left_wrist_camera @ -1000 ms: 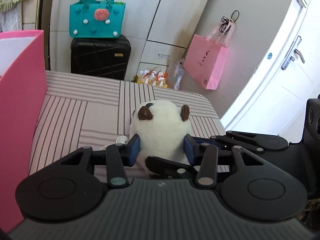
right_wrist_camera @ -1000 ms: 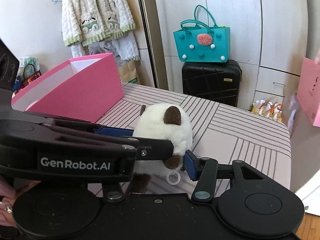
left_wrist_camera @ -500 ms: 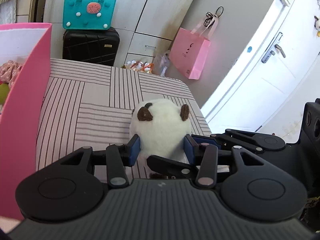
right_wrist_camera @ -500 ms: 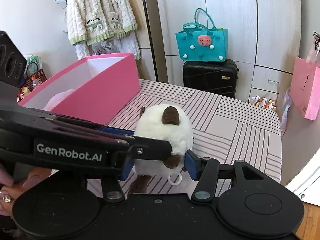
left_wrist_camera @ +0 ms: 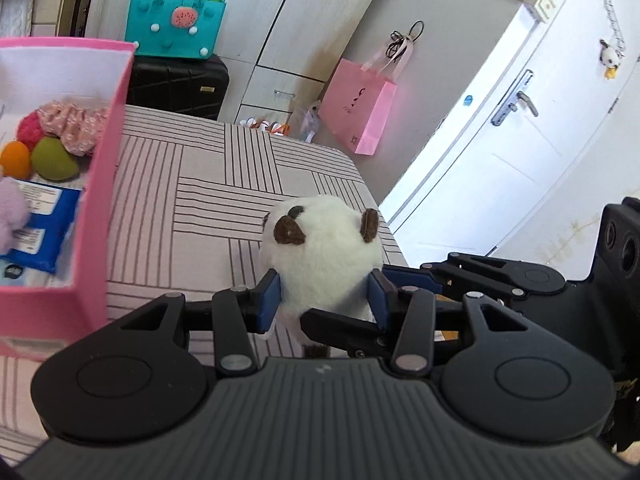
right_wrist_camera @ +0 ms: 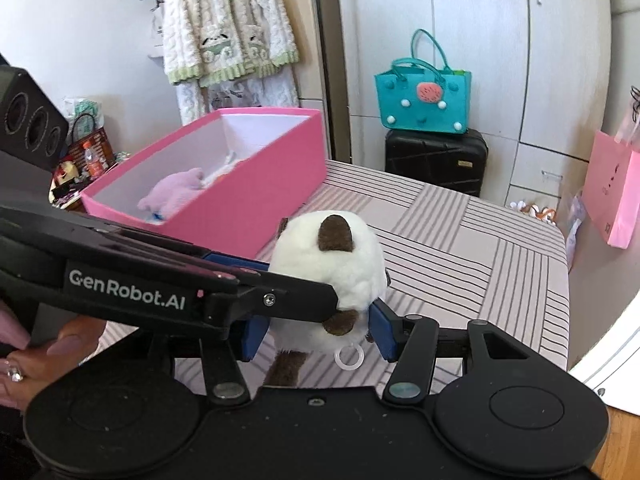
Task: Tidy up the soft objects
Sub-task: 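Lift the cat plush with both tools and carry it over the box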
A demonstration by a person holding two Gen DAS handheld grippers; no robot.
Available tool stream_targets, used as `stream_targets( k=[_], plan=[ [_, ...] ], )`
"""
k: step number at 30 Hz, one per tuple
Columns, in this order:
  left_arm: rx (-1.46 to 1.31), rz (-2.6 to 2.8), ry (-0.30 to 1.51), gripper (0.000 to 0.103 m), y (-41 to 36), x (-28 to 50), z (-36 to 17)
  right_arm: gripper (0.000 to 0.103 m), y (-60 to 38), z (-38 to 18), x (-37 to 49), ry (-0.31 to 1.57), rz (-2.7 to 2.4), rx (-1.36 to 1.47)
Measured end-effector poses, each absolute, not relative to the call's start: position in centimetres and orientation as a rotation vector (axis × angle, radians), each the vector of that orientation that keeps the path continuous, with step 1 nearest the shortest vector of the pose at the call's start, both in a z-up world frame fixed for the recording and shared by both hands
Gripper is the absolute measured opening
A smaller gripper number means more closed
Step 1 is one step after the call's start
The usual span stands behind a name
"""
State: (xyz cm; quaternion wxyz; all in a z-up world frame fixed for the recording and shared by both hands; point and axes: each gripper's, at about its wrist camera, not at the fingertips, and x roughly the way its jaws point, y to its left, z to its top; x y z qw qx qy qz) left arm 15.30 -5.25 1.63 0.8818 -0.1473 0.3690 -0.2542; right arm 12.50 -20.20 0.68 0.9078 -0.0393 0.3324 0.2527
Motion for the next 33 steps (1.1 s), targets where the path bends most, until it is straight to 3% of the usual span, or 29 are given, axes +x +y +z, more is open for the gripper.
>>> stream_targets(
  k=[33],
  plan=[
    [-0.274,-0.582,0.704,0.044,5.6,11.2,7.1,0.060,-11.1,7.4,9.0,0.538,0.660,-0.255]
  ],
)
